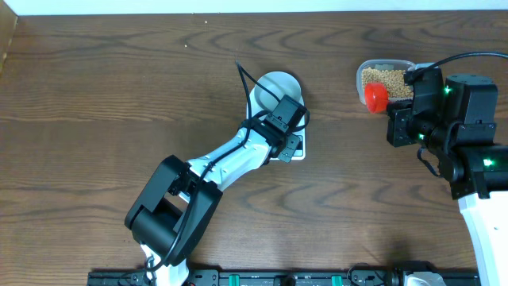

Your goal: Scoop item into bowl and weigh 50g on scale

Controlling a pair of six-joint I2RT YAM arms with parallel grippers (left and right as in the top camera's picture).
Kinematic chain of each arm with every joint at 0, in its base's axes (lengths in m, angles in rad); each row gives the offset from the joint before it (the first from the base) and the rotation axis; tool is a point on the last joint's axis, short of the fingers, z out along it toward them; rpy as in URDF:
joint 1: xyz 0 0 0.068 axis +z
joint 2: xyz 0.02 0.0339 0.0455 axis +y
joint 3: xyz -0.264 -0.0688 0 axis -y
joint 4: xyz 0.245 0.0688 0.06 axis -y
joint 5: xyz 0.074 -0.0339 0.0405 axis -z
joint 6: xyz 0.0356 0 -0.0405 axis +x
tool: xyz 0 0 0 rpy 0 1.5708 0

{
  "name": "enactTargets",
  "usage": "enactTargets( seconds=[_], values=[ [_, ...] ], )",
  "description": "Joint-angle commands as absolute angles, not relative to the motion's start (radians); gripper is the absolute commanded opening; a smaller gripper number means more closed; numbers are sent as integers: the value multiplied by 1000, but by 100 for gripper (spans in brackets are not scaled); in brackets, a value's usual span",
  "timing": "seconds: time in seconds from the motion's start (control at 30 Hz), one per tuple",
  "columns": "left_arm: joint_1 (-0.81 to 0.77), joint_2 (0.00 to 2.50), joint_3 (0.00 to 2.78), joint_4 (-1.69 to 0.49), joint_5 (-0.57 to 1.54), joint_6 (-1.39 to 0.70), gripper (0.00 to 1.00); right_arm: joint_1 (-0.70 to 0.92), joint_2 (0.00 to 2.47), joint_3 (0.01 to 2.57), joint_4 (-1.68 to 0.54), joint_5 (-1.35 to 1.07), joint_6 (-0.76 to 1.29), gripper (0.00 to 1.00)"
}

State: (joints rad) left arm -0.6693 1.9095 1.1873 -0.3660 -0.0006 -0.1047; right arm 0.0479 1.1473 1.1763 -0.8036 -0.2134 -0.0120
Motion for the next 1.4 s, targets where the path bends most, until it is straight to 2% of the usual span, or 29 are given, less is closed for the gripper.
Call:
enactTargets(
  seconds=[0.0,0.57,1.07,1.2,1.37],
  values=[
    [-669,1932,1193,-369,22,-106,7,38,1145,1197,-803,-224,-25,1],
    [-669,1951,1183,-371,-73,-106,7,38,1145,1197,-804,-224,-25,1],
    [-669,1972,1182,-394,-71,-106,7,38,1145,1197,-804,-224,-25,1],
    [-669,1920,1190,-414,-72,-106,7,38,1145,1197,-804,-224,-33,1],
    [-669,1727,1204,-409,-72,-106,7,38,1145,1197,-804,-224,-35,1]
  ],
)
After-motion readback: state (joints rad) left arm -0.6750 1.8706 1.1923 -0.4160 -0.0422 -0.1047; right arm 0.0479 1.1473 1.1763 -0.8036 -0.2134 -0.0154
